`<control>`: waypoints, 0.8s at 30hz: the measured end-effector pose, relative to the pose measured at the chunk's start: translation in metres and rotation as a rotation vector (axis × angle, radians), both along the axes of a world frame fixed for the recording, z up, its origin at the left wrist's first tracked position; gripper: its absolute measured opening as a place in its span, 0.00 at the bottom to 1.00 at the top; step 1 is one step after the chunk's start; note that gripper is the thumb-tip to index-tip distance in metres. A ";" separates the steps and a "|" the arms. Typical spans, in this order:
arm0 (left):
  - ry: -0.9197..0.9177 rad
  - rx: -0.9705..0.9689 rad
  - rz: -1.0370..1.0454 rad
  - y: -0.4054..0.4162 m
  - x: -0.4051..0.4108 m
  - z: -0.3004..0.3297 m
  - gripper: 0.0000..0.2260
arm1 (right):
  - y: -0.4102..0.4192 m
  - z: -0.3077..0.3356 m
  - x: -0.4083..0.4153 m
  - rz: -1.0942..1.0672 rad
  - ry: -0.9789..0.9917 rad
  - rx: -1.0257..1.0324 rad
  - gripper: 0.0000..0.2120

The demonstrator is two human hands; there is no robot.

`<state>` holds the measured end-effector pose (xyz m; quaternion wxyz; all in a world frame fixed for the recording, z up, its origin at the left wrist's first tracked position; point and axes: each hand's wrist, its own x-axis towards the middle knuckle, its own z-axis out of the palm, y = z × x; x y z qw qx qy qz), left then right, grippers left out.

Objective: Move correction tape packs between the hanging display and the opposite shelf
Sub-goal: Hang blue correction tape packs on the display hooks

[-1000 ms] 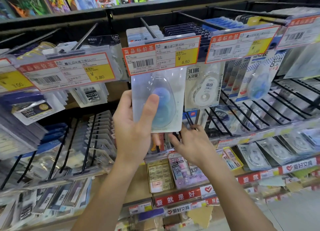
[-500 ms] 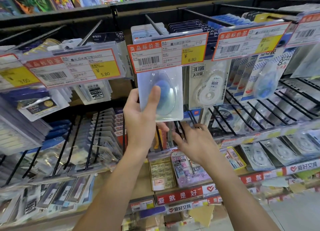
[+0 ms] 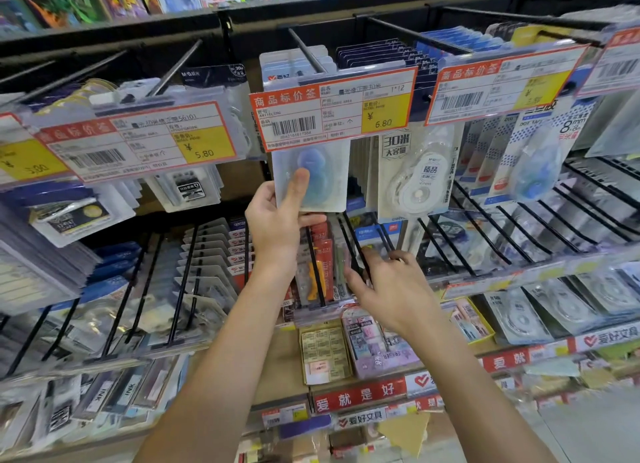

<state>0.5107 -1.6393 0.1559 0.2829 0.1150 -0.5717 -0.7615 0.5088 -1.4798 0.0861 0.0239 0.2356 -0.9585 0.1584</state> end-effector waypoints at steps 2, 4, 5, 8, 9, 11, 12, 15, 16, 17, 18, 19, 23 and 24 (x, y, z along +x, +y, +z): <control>-0.006 0.030 0.009 0.000 -0.009 0.001 0.09 | 0.000 0.000 0.000 0.002 0.007 -0.004 0.28; -0.009 0.034 0.006 0.000 -0.016 0.003 0.09 | 0.000 0.000 0.000 0.004 0.017 -0.013 0.28; -0.015 0.032 0.006 0.000 -0.019 0.003 0.10 | 0.000 0.000 0.000 0.007 0.022 -0.018 0.28; -0.023 0.030 0.009 -0.001 -0.026 0.005 0.10 | 0.000 0.002 0.001 0.007 0.025 -0.017 0.28; -0.021 0.028 0.011 -0.002 -0.029 0.005 0.10 | 0.000 0.002 0.001 0.007 0.023 -0.015 0.28; -0.024 0.027 0.023 -0.005 -0.034 0.005 0.11 | 0.000 0.002 0.001 0.006 0.015 -0.008 0.27; -0.028 0.026 0.028 -0.006 -0.036 0.005 0.11 | 0.000 0.002 0.001 0.005 0.008 -0.004 0.27; -0.034 0.022 0.032 -0.007 -0.040 0.004 0.12 | 0.000 0.003 0.001 0.008 -0.012 0.007 0.26; -0.035 0.025 0.035 -0.007 -0.041 0.004 0.11 | 0.001 0.003 0.001 0.008 -0.015 0.009 0.26; -0.035 0.030 0.038 -0.006 -0.041 0.004 0.11 | 0.001 0.003 0.001 0.008 -0.016 0.008 0.26; -0.035 0.031 0.042 -0.006 -0.042 0.003 0.12 | 0.001 0.003 0.001 0.008 -0.017 0.006 0.26; -0.035 0.031 0.044 -0.006 -0.043 0.003 0.13 | 0.001 0.003 0.001 0.008 -0.019 0.001 0.26; -0.063 0.043 0.068 -0.004 -0.046 0.004 0.21 | 0.001 0.003 0.002 0.008 -0.022 -0.016 0.26; -0.074 0.047 0.076 -0.002 -0.046 0.004 0.23 | 0.000 0.004 0.002 0.009 -0.021 -0.018 0.26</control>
